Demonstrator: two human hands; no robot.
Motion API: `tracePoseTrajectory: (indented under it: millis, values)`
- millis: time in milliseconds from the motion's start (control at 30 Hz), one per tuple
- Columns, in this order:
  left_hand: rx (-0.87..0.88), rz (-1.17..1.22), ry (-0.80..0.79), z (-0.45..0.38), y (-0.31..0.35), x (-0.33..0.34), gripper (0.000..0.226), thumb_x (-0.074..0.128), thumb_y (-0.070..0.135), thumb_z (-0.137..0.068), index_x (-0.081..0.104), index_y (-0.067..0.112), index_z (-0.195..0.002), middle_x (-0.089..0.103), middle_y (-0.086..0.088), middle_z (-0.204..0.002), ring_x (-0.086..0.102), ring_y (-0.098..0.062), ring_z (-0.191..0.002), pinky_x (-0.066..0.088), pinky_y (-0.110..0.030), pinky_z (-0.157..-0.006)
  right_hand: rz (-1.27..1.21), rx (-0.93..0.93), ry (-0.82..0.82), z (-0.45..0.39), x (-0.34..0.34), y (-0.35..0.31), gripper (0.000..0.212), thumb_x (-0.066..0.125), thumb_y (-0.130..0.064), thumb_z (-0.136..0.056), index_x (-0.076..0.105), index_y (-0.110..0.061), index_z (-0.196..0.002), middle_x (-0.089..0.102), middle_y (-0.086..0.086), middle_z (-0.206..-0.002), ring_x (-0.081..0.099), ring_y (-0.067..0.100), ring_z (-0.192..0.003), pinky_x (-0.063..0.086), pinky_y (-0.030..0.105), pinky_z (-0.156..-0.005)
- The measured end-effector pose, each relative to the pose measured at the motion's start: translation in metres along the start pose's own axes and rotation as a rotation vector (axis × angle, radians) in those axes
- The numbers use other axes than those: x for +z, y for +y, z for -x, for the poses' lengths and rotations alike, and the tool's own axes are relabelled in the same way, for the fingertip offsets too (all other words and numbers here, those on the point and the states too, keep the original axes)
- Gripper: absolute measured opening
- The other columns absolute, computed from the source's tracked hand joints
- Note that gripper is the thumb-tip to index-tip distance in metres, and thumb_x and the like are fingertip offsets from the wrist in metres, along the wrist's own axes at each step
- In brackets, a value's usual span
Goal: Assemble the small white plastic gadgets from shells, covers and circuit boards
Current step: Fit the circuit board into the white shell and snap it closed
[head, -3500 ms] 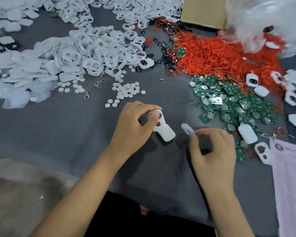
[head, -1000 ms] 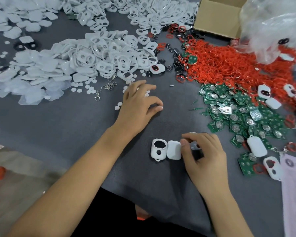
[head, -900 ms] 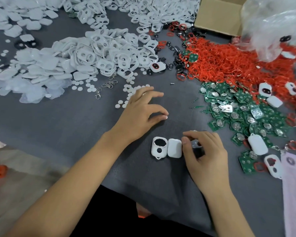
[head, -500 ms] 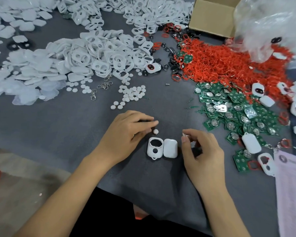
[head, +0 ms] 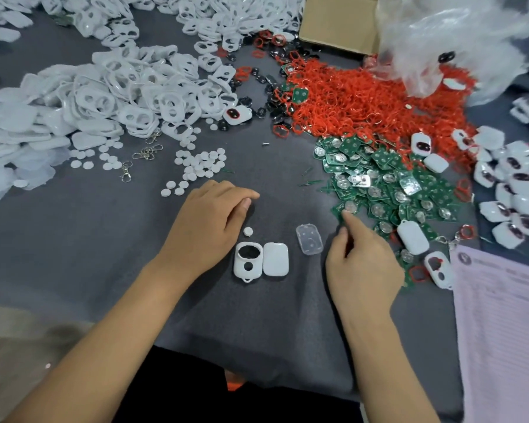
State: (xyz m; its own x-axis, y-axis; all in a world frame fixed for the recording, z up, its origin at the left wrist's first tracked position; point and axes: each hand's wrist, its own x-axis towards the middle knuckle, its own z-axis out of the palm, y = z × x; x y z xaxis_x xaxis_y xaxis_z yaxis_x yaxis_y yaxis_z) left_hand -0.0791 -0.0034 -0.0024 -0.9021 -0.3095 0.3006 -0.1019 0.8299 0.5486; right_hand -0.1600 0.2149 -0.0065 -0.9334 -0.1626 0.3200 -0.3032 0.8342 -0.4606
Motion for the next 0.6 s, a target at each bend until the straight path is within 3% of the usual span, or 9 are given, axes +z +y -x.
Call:
tracePoseTrajectory:
  millis: [167, 367, 467, 600]
  values:
    - [0.004, 0.045, -0.026, 0.006, -0.005, 0.001, 0.028, 0.049, 0.021, -0.107, 0.074, 0.022, -0.122, 0.067, 0.009, -0.104, 0.059, -0.019, -0.095, 0.047, -0.048, -0.089, 0.023, -0.013, -0.043, -0.001, 0.000, -0.002, 0.038, 0.056, -0.022, -0.099, 0.067, -0.028, -0.135, 0.074, 0.004, -0.101, 0.065, 0.033, -0.093, 0.041, 0.036, -0.063]
    - [-0.010, 0.067, -0.050, 0.005, -0.004, 0.000, 0.032, 0.047, 0.025, -0.105, 0.074, 0.022, -0.121, 0.067, 0.008, -0.105, 0.060, -0.020, -0.097, 0.047, -0.048, -0.091, 0.019, -0.060, -0.146, -0.020, 0.000, 0.001, 0.046, 0.052, -0.019, -0.097, 0.065, -0.040, -0.136, 0.071, 0.001, -0.093, 0.062, 0.029, -0.091, 0.037, 0.034, -0.060]
    - [-0.015, 0.073, -0.049, 0.006, -0.003, -0.002, 0.031, 0.047, 0.025, -0.105, 0.074, 0.022, -0.121, 0.066, 0.009, -0.105, 0.060, -0.019, -0.097, 0.047, -0.048, -0.092, -0.043, -0.164, -0.216, -0.025, 0.005, -0.003, 0.046, 0.052, -0.012, -0.097, 0.068, -0.030, -0.136, 0.062, 0.002, -0.090, 0.052, 0.030, -0.093, 0.046, 0.043, -0.070]
    - [-0.023, 0.070, -0.044, 0.005, -0.002, -0.002, 0.026, 0.052, 0.019, -0.108, 0.074, 0.022, -0.121, 0.068, 0.008, -0.107, 0.061, -0.019, -0.099, 0.046, -0.047, -0.092, -0.136, -0.299, -0.226, -0.025, 0.016, -0.007, 0.045, 0.049, -0.009, -0.093, 0.073, -0.021, -0.129, 0.054, 0.003, -0.089, 0.045, 0.030, -0.088, 0.044, 0.047, -0.081]
